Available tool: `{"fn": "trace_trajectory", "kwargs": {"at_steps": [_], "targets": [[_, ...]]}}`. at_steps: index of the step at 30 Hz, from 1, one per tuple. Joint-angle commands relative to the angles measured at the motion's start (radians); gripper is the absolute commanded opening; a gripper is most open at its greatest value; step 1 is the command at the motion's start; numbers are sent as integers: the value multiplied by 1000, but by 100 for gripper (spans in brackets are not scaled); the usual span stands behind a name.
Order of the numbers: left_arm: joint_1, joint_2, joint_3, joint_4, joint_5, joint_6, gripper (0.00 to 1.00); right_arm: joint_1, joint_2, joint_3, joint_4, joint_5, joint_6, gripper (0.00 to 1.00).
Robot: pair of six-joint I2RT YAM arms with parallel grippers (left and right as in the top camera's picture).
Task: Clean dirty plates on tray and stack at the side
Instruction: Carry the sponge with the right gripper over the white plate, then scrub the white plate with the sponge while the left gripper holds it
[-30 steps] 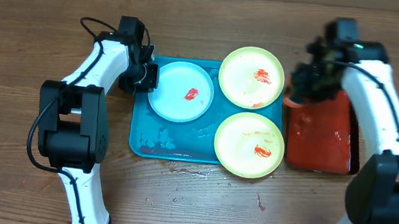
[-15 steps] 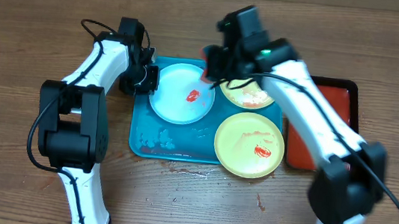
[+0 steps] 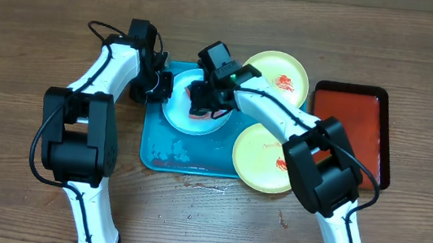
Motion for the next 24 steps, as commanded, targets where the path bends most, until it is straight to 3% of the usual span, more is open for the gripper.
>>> {"fn": "trace_trajectory", "kwargs": {"at_steps": [1, 14, 24], "targets": [[-6, 40, -3, -2, 1, -10, 4, 39, 6, 11, 29, 57, 8, 4], [-5, 40, -3, -2, 0, -10, 4, 45, 6, 11, 63, 583, 37, 4], [-5, 40, -3, -2, 0, -10, 4, 32, 9, 7, 80, 632, 26, 4]]}}
